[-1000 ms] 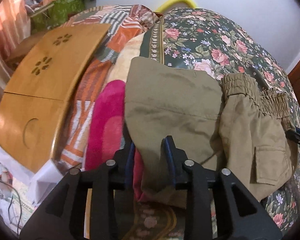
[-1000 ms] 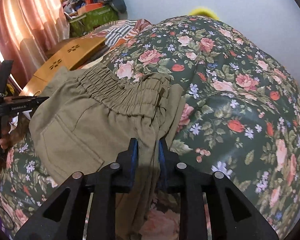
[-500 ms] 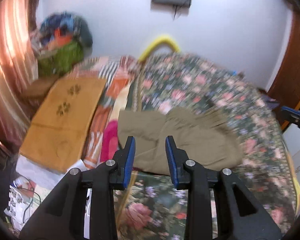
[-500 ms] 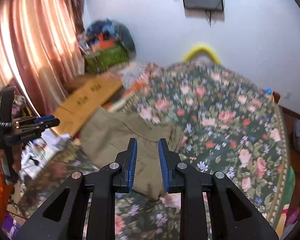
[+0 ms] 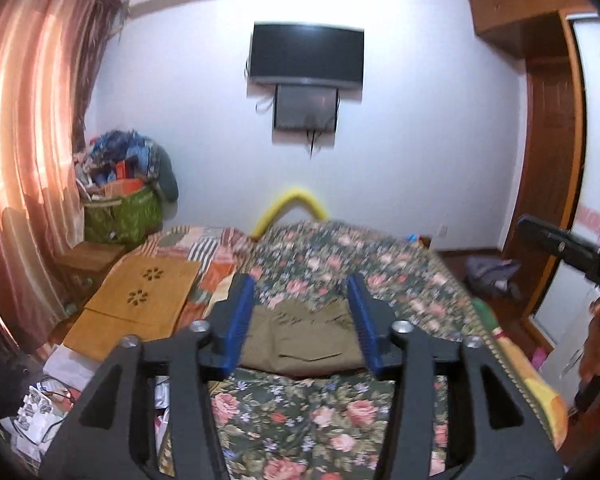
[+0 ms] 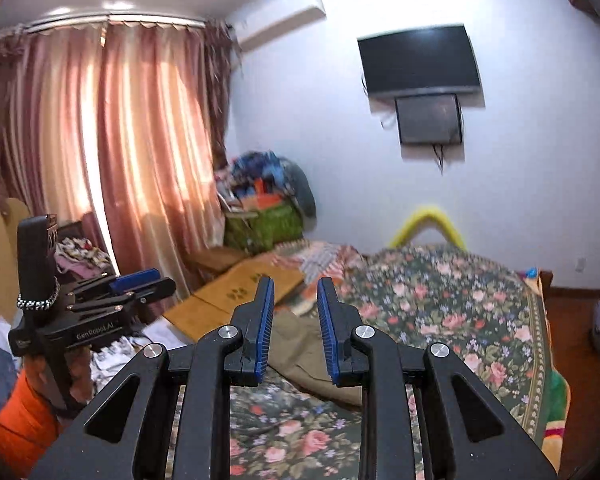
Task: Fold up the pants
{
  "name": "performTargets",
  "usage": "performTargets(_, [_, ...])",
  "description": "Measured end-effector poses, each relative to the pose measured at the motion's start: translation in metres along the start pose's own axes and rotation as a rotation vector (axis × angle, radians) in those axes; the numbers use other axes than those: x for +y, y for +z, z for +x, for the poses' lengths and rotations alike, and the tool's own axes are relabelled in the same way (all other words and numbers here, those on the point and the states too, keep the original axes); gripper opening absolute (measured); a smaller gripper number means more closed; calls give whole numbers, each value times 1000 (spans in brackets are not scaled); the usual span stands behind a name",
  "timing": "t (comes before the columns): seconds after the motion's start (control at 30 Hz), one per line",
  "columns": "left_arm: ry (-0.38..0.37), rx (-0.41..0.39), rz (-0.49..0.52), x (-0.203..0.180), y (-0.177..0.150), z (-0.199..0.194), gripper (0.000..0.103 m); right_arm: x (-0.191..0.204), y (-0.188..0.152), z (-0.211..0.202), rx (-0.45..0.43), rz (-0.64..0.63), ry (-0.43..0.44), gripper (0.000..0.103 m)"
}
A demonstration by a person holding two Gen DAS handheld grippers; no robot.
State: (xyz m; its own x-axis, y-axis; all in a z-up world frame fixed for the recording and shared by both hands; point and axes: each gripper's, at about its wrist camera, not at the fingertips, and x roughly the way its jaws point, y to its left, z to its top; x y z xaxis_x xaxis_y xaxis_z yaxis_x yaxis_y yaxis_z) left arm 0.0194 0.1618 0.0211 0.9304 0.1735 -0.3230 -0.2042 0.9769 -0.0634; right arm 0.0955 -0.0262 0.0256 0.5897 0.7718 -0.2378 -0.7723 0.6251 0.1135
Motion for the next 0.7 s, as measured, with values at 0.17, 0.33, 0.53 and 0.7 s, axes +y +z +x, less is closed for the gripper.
performTargets(0.17, [-11,-82,1,-16,0,-48,68,18,-7,-33,-74,-16,-14,49])
performTargets(0.33, [14,-135,24,-26,-6,-77,82,34,-13,-52,-124,-32,-59,72])
performTargets(0.53, [27,-155,22,-34,-19,-94,95,42,-21,-58,-137,-31,-89,85])
performTargets(0.7, [29,-152,31,-37,-27,-95,100,44,-25,-61,-142,-12,-103,93])
